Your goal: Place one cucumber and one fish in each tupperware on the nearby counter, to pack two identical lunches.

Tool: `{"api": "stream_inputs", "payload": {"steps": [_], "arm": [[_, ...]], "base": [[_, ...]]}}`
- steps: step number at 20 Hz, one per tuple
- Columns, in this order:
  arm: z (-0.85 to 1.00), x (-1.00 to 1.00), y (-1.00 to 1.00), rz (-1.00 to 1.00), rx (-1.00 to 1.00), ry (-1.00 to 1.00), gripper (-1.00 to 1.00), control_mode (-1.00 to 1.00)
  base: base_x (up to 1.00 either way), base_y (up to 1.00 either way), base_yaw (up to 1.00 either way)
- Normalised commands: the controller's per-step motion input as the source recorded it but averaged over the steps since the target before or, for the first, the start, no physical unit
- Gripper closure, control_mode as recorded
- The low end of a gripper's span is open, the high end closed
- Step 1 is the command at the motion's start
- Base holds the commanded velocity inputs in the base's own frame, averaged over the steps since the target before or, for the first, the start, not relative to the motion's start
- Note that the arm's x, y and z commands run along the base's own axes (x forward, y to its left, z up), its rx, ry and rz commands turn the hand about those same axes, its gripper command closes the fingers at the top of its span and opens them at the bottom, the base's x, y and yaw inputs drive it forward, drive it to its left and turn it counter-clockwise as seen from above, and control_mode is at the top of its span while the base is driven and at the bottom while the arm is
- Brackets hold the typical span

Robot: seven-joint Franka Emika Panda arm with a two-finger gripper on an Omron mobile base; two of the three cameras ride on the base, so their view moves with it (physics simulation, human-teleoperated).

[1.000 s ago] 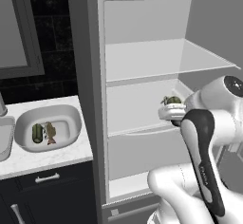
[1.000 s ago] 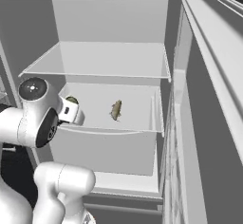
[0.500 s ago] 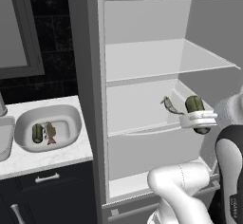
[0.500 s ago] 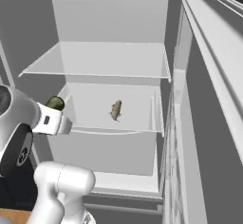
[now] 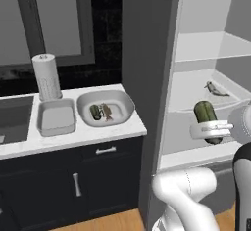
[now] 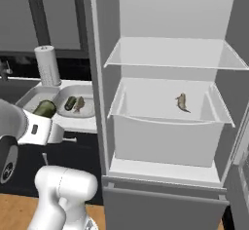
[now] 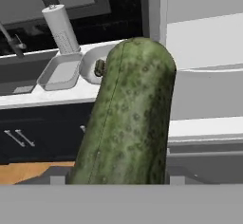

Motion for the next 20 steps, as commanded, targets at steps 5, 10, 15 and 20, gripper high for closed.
{"api": "stream_inputs", "payload": {"steps": [5,10,15,20], "arm": [[0.0,0.0,0.0,0.0,0.0,0.0,1.0,1.0],[0.0,0.0,0.0,0.0,0.0,0.0,1.0,1.0],[0.0,0.0,0.0,0.0,0.0,0.0,1.0,1.0],[-0.11,0.33,0.25,0.0,-0.07,0.04,1.0,-1.0]], "base": [[0.46,1.0,0.0],[0.99,1.0,-0.09],[0.56,0.57,-0.05],[0.25,0.39,0.0]]}}
